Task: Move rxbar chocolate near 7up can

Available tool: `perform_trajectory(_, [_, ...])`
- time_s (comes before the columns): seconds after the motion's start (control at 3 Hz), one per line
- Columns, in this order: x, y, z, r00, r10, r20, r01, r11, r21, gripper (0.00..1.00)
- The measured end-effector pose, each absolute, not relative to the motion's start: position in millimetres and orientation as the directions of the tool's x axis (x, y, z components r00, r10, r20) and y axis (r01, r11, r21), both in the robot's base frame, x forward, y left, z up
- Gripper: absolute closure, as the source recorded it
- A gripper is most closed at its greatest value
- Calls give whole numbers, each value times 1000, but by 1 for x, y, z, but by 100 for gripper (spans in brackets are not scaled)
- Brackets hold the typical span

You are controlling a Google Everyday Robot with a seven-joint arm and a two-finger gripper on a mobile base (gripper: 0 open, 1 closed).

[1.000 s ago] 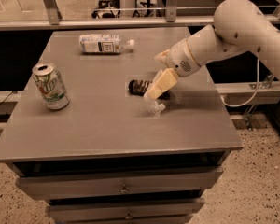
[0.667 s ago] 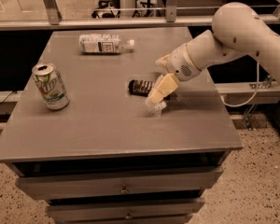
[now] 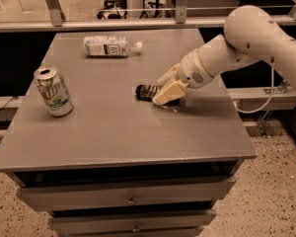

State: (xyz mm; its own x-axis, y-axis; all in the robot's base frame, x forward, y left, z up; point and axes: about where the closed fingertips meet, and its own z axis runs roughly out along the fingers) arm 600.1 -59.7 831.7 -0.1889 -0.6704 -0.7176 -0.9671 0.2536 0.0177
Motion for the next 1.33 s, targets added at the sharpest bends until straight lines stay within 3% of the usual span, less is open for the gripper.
perform_trajectory(0.67, [607, -53, 846, -173, -660, -731, -969, 248, 6, 93])
perform_trajectory(1.0, [613, -37, 862, -144, -639, -755, -974, 228, -8, 100])
perform_trajectory(1.33, [616, -5, 880, -101, -603, -791, -982, 189, -19, 100])
